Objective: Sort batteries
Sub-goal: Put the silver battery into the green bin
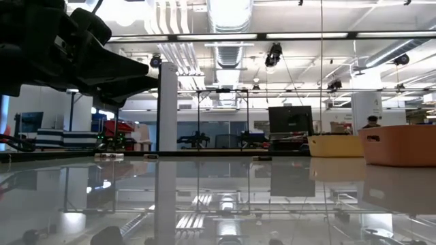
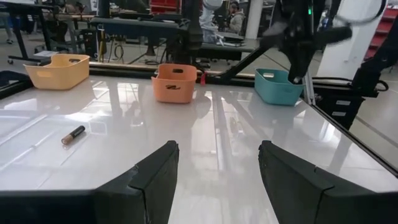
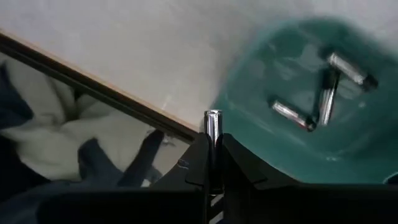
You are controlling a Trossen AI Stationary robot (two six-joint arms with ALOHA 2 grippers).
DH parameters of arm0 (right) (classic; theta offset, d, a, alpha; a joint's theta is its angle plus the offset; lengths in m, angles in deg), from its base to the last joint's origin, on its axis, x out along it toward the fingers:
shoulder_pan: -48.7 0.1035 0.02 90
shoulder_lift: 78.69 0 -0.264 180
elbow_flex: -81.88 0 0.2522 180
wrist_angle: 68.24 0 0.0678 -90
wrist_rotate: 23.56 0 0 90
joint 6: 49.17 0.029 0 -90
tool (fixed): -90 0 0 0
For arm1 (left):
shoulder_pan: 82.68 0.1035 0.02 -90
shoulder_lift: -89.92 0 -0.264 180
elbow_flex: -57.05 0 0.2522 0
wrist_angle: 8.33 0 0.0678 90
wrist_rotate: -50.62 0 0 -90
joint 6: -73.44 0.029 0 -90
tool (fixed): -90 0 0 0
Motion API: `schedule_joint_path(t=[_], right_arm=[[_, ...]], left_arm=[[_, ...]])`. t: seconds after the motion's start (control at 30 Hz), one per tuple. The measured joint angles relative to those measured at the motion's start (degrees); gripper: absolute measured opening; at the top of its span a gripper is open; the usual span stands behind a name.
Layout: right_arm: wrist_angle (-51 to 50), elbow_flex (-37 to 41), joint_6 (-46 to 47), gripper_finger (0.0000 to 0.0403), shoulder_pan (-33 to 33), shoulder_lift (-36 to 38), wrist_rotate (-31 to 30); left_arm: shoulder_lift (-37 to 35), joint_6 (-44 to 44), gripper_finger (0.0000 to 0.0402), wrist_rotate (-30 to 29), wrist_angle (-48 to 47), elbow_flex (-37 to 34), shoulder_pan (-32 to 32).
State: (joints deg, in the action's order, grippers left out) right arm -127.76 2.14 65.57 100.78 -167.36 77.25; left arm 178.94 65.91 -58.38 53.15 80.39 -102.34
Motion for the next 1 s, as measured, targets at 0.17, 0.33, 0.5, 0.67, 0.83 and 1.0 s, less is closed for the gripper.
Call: schedule_joint_path(t=[0.17, 0.33, 0.5, 0.67, 0.83, 1.0], right_arm=[[0.4, 0.0, 6.2, 0.0018, 4.7, -0.7, -2.3], [-3.6, 1.0, 7.2, 0.0018, 7.3, -1.2, -2.2], [-4.7, 5.9, 5.7, 0.0018, 7.3, -1.2, -2.4], [-3.9, 9.8, 5.8, 0.0022, 7.2, -1.2, -1.7], [-2.5, 10.8, 5.1, 0.0057, 7.1, -1.2, 0.7], [-3.0, 9.9, 4.1, 0.0109, 7.2, -1.2, 2.3]], left_arm=[[0.0, 0.0, 0.0203, 0.0, 0.1, 0.0, 0.0], [0.0, 0.0, 0.0203, -0.1, 1.1, 0.0, 0.0], [0.0, -0.3, 0.0203, -0.1, 1.4, 0.0, 0.0], [0.0, -0.5, 0.0203, -0.1, 1.5, 0.0, 0.0], [0.0, -0.5, 0.0203, -0.1, 1.7, 0.0, 0.0], [0.0, -0.5, 0.0203, -0.1, 1.8, 0.0, 0.0]])
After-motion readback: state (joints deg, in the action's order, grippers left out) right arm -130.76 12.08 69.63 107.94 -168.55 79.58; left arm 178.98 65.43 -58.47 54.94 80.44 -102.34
